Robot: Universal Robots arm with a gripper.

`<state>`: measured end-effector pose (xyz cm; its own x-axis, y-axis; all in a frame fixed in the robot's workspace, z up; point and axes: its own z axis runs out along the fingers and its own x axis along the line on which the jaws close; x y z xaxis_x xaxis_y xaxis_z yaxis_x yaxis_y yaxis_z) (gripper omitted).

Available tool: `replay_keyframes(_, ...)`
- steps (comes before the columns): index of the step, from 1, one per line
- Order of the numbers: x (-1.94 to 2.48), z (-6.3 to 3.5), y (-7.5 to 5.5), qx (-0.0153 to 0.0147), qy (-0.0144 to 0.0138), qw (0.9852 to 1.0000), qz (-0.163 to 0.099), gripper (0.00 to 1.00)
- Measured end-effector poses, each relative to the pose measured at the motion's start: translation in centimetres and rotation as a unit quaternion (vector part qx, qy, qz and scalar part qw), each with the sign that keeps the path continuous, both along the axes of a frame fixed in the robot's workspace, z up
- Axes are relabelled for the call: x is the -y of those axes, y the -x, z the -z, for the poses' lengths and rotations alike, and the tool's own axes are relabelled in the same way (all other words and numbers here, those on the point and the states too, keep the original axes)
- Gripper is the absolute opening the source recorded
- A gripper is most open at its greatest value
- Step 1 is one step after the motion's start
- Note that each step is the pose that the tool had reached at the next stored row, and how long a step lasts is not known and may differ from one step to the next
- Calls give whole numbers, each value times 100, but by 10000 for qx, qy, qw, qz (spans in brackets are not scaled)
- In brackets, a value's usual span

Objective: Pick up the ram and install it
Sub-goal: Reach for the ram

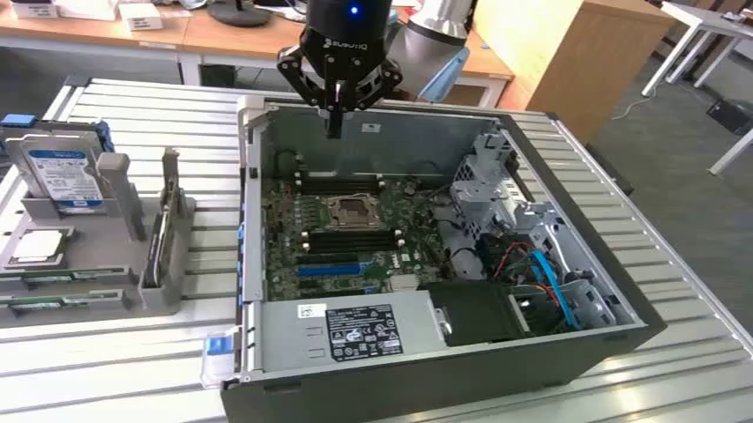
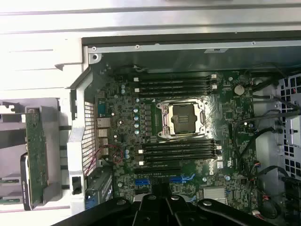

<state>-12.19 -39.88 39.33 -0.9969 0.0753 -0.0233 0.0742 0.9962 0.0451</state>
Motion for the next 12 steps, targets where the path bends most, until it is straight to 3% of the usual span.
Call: replay_keyframes(12,0,0,0,0,0,10000,0,11)
